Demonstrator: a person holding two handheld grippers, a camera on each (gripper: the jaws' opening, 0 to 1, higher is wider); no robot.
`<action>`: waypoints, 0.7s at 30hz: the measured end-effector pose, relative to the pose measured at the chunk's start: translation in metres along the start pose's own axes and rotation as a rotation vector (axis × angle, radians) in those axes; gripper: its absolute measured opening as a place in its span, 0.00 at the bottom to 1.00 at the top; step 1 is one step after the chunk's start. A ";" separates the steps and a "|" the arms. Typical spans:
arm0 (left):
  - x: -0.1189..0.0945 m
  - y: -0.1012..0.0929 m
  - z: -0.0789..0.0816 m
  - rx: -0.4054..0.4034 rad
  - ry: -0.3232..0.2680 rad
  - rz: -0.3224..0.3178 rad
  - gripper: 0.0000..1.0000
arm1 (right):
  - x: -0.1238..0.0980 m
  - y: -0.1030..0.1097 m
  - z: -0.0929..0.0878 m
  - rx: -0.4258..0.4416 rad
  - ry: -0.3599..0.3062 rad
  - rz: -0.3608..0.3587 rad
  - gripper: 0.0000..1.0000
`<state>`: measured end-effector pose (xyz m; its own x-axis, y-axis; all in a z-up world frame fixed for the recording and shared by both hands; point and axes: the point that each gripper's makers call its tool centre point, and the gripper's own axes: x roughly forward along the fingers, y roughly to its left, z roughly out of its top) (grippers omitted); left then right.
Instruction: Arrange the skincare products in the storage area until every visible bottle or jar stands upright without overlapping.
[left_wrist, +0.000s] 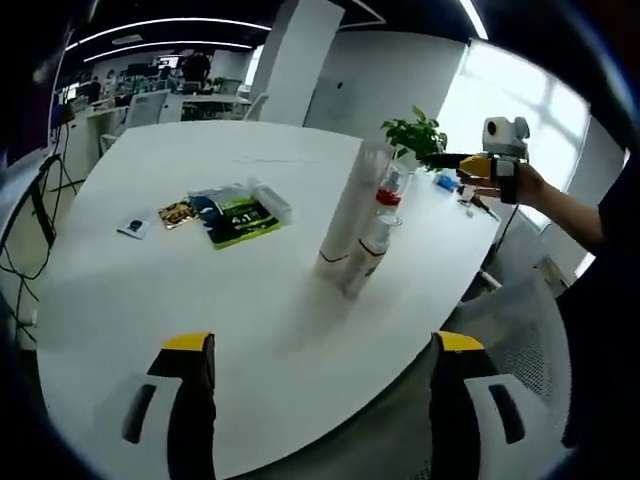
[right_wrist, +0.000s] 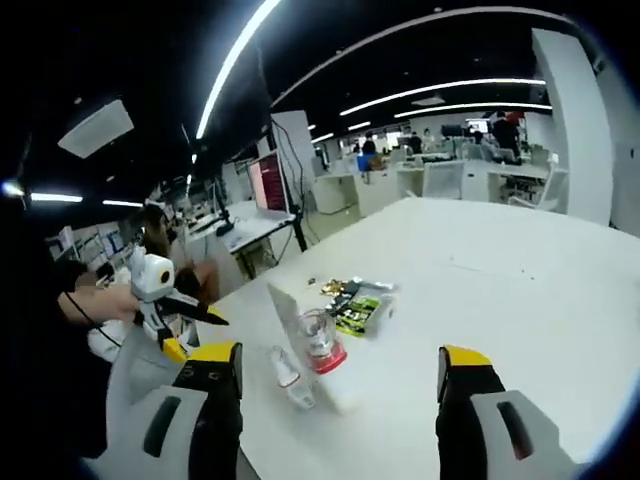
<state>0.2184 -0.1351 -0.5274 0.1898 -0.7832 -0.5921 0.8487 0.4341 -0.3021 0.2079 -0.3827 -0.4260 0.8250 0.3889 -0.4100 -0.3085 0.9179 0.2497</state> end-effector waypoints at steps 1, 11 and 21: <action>0.001 0.000 -0.001 0.003 0.004 0.000 0.81 | 0.002 -0.001 0.002 0.010 0.003 -0.001 0.82; 0.007 0.013 0.001 0.062 -0.019 0.038 0.77 | 0.045 -0.019 0.022 0.084 0.066 -0.024 0.75; 0.009 0.014 0.000 0.086 -0.024 0.038 0.77 | 0.098 -0.015 0.024 0.056 0.196 -0.019 0.69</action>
<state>0.2318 -0.1364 -0.5373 0.2334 -0.7777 -0.5837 0.8796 0.4247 -0.2141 0.3051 -0.3601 -0.4486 0.7212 0.3843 -0.5764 -0.2624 0.9216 0.2862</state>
